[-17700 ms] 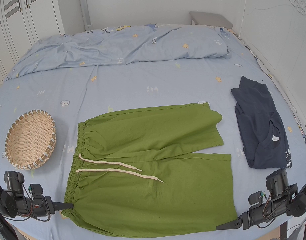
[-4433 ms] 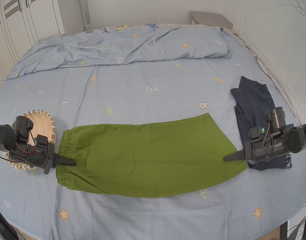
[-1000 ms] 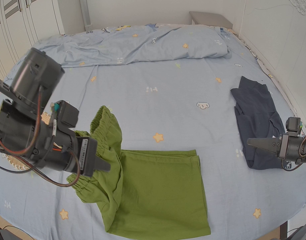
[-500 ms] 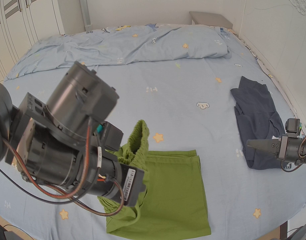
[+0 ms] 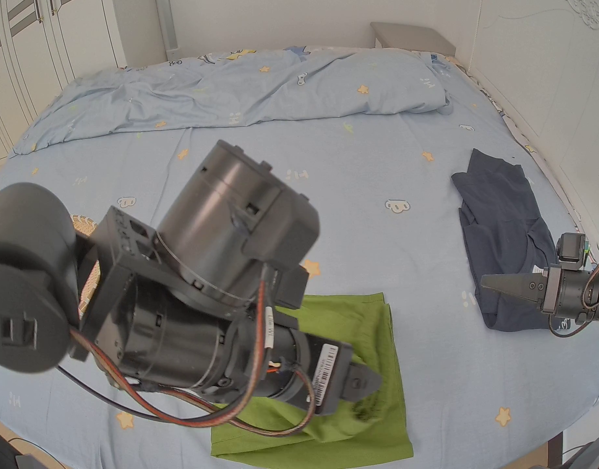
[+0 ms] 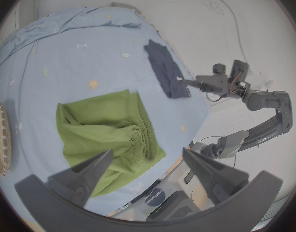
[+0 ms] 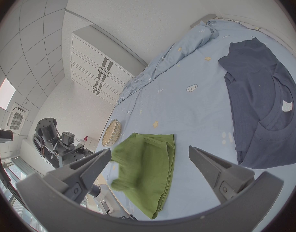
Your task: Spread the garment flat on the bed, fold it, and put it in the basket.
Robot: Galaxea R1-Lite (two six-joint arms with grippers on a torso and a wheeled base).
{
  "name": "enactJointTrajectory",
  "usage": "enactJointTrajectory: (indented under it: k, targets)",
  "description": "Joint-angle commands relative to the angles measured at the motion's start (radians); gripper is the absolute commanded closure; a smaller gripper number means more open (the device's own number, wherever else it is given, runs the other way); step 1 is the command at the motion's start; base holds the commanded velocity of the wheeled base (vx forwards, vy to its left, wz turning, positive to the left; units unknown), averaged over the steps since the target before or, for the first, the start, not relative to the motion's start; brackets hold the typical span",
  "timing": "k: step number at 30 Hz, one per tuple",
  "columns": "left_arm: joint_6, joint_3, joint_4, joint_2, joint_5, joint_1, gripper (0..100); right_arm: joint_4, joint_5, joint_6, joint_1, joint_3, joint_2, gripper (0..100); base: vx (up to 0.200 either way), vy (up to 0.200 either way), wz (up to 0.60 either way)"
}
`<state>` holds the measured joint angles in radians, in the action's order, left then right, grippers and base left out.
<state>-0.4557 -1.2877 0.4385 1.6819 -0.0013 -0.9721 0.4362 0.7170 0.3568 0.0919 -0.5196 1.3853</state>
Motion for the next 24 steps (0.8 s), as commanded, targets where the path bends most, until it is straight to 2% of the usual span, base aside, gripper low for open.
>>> enactJointTrajectory:
  k: [1,5,6,8,11,14,15,16,17,19,24]
  targets:
    - [-0.035,0.082,-0.169,0.022,-0.011,-0.063,0,0.003,0.001,-0.001,-0.003,-0.002,0.011,0,0.000,0.000,0.00]
    - [-0.057,0.188,-0.431,0.022,-0.031,-0.065,0,0.003,0.001,-0.001,0.000,0.000,0.027,0,0.000,0.000,0.00]
    - [-0.058,0.195,-0.448,0.022,-0.031,-0.063,0,0.003,0.001,-0.001,0.002,0.000,0.027,0,0.000,0.000,0.00]
    - [-0.083,0.257,-0.572,0.015,-0.032,-0.028,0,0.003,0.001,-0.001,0.002,0.000,0.027,0,0.000,0.000,0.00]
    - [-0.095,0.321,-0.607,-0.008,-0.060,0.070,0,0.001,-0.001,-0.001,0.028,0.000,0.020,0,0.000,0.000,0.00]
    - [-0.098,0.372,-0.607,-0.041,-0.149,0.190,0,-0.001,-0.019,-0.001,0.055,0.004,0.014,0,0.000,0.000,0.00]
    - [-0.098,0.372,-0.607,-0.041,-0.149,0.190,0,-0.001,-0.019,-0.001,0.055,0.004,0.014,0,0.000,0.000,0.00]
    - [-0.101,0.432,-0.610,-0.065,-0.264,0.306,0,0.001,-0.047,-0.001,0.088,0.010,0.009,0,0.000,0.000,0.00]
    - [-0.101,0.441,-0.610,-0.068,-0.279,0.323,0,0.001,-0.050,-0.001,0.092,0.010,0.008,0,0.000,0.000,0.00]
    - [-0.090,0.542,-0.616,-0.090,-0.442,0.504,0,-0.002,-0.076,0.002,0.117,0.012,-0.028,0,0.000,0.000,0.00]
    - [-0.012,0.653,-0.685,-0.041,-0.660,0.734,0,-0.016,-0.076,0.007,0.126,0.012,-0.057,0,0.000,0.000,0.00]
